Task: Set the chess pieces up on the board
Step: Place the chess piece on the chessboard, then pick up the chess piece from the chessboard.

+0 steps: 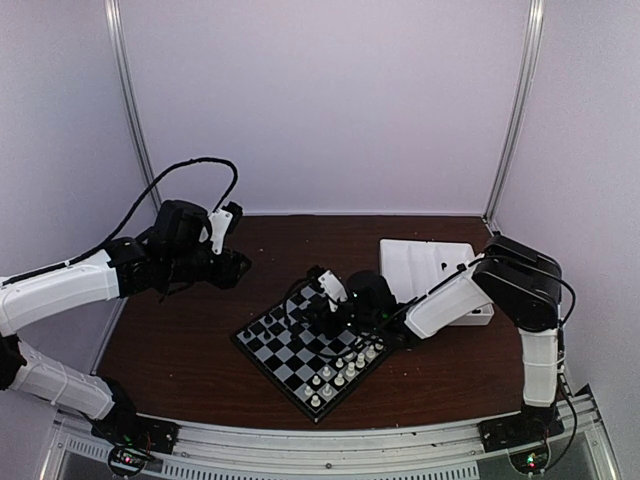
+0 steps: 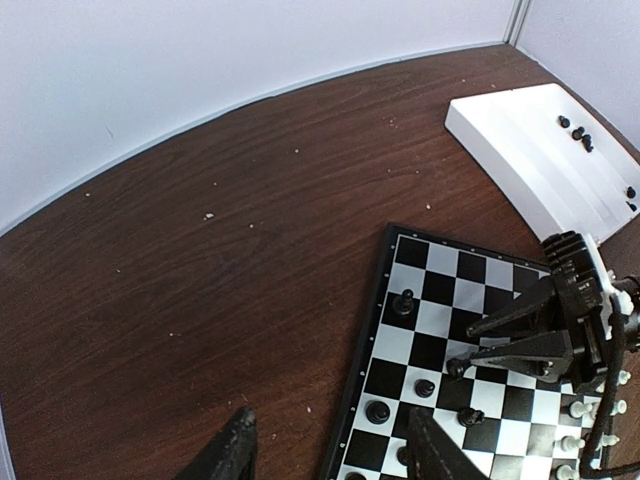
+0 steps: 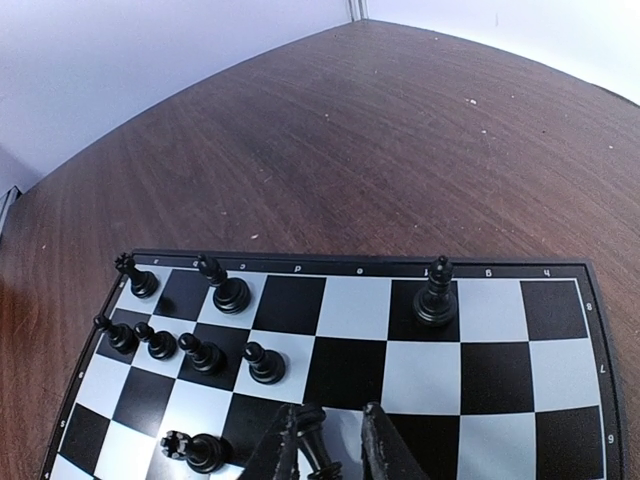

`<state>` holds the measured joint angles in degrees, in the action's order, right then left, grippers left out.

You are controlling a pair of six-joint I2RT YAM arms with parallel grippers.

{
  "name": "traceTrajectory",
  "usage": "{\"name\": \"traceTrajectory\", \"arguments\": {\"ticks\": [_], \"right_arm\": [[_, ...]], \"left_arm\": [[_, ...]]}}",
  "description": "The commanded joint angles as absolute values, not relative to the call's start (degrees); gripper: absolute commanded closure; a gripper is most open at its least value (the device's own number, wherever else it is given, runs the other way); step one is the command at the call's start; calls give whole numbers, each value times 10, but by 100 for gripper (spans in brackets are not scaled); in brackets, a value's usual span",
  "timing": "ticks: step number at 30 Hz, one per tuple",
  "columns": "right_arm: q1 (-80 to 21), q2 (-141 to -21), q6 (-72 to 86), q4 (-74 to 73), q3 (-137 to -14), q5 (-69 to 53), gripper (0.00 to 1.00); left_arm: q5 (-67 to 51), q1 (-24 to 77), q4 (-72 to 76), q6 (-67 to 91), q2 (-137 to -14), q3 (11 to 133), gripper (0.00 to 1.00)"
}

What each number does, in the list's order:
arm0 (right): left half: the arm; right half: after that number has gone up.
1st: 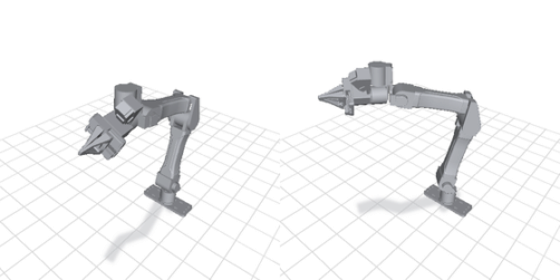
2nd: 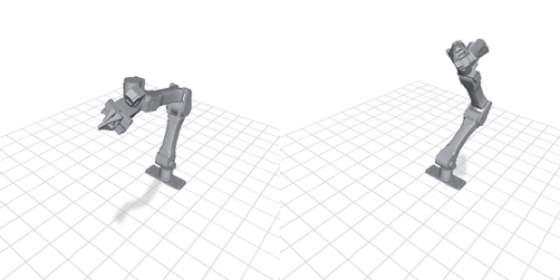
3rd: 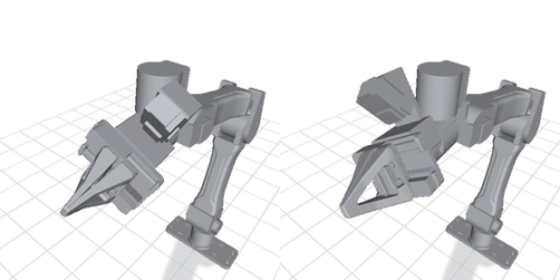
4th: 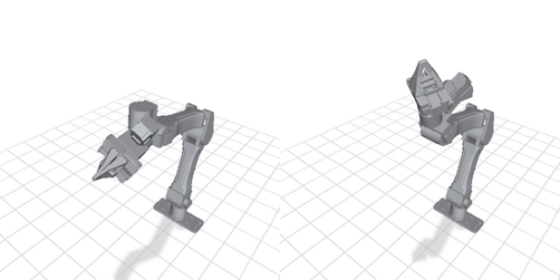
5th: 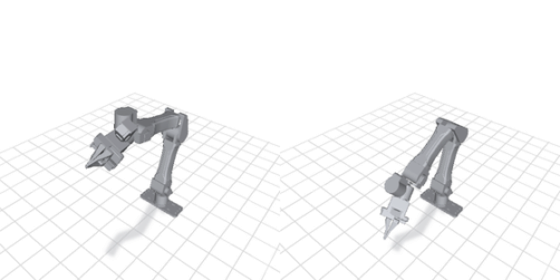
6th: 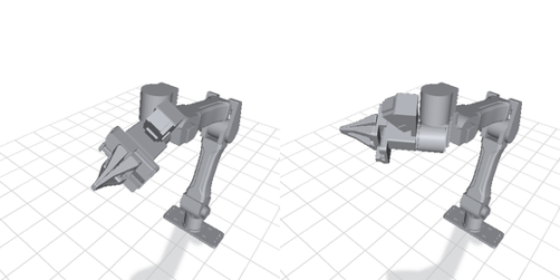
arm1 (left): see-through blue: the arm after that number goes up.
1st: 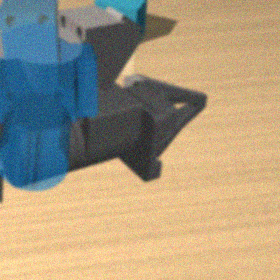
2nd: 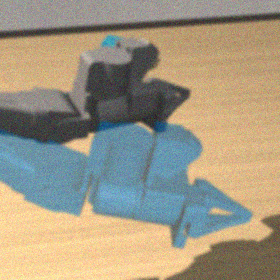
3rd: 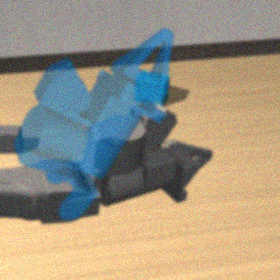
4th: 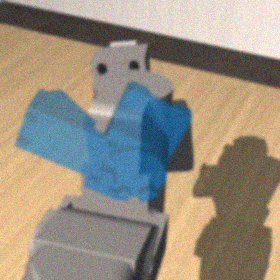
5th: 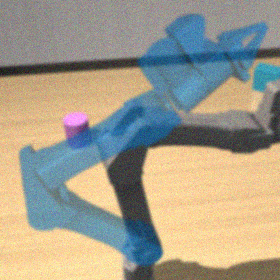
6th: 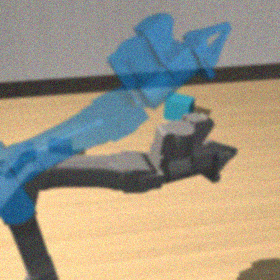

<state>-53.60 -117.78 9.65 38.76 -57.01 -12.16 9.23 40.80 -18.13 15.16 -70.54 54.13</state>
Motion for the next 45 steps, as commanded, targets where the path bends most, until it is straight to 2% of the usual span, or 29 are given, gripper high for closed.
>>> {"name": "traceTrajectory", "arguments": {"ticks": [1, 13, 20, 26, 45], "right_arm": [[-539, -1158, 105, 363, -585, -123, 77], [-537, -1043, 68, 164, -611, -126, 72], [-525, -1036, 21, -46, -679, -187, 74], [-511, -1047, 7, -140, -715, -193, 73], [-501, -1166, -43, -227, -838, -221, 73]], "left_arm": [[100, 403, -177, 151, -702, 554, 49], [86, 403, -175, 144, -713, 556, 48], [80, 403, -175, 138, -714, 558, 48], [73, 403, -172, 138, -718, 557, 48], [82, 403, -181, 132, -710, 552, 48]]}}
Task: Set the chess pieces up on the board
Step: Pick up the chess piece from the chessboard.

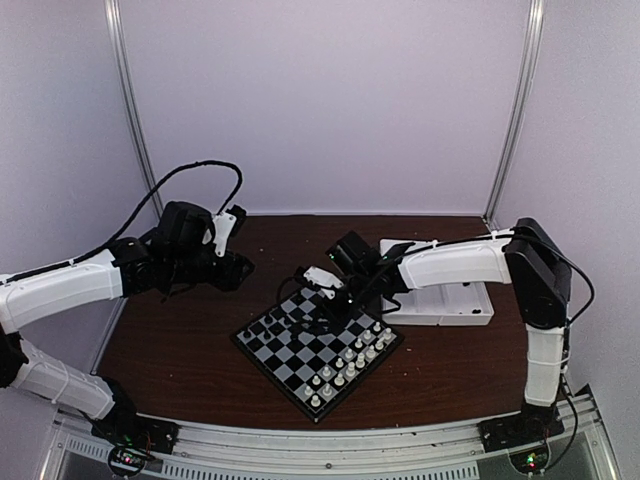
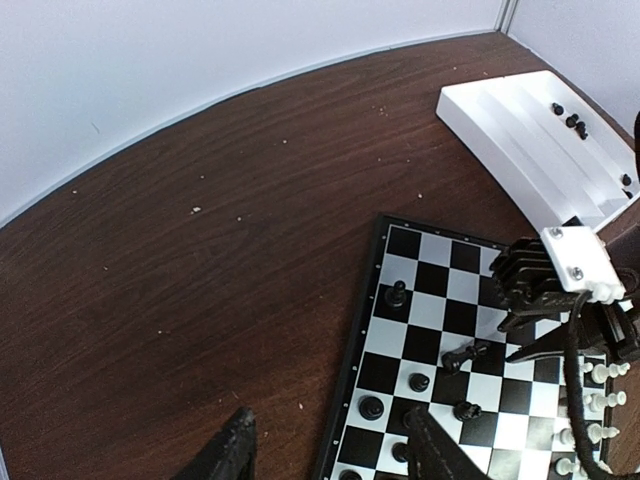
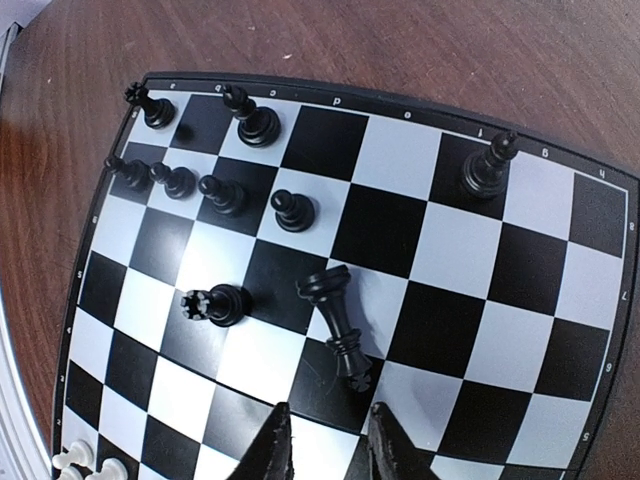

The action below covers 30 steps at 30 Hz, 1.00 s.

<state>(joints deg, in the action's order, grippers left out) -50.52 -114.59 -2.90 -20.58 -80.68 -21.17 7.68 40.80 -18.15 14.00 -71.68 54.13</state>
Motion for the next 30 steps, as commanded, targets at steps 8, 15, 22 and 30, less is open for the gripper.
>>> {"name": "traceTrajectory", "arguments": {"ticks": [8, 15, 22, 30], "right_arm": [[-501, -1191, -50, -227, -854, -217, 73], [-501, -1208, -55, -240, -870, -220, 73], [-500, -1220, -60, -244, -875, -213, 74], [-500, -1229, -60, -248, -886, -221, 81]], "left_arm": [[84, 403, -181, 129, -714, 552, 48], [84, 403, -180, 125, -716, 553, 48], [87, 403, -184, 122, -716, 555, 48], [86, 403, -189, 118, -721, 564, 48]]}}
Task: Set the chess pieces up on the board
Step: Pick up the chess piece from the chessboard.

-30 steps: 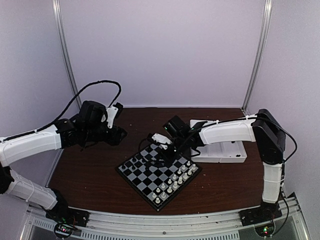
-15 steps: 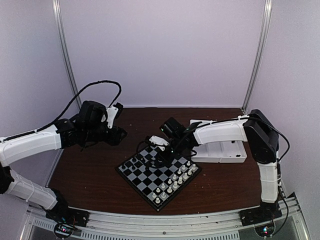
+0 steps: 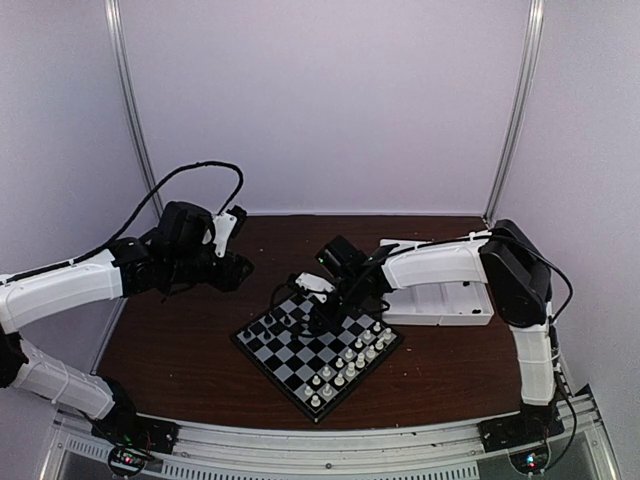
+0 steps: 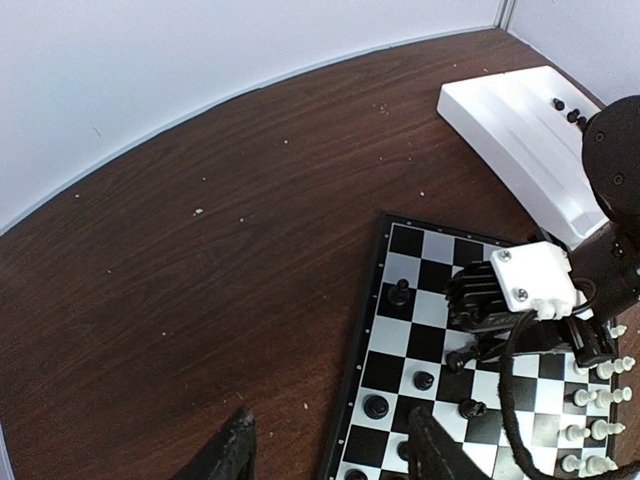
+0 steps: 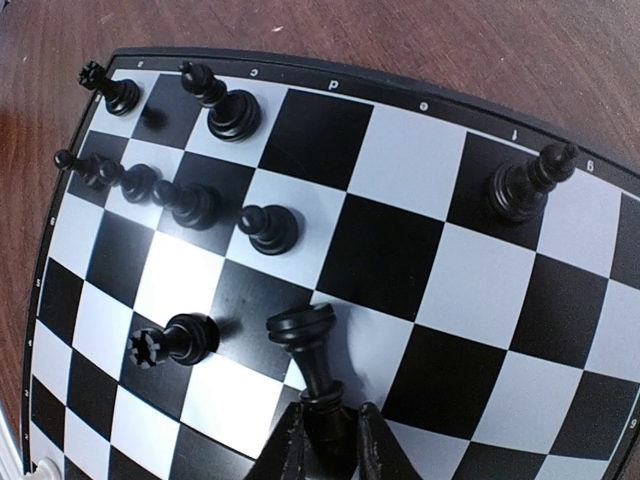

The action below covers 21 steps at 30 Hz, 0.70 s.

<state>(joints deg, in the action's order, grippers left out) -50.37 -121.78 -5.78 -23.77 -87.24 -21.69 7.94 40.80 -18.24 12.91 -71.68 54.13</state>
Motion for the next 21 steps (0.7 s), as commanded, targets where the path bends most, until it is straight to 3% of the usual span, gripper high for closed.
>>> {"name": "traceTrajectory", "arguments": {"ticks": [1, 21], "right_arm": [[-500, -1228, -60, -247, -886, -219, 82], [-478, -1112, -10, -293, -843, -230, 88]], "left_arm": [[86, 403, -191, 118, -722, 565, 48], [57, 403, -172, 112, -735, 559, 48]]}}
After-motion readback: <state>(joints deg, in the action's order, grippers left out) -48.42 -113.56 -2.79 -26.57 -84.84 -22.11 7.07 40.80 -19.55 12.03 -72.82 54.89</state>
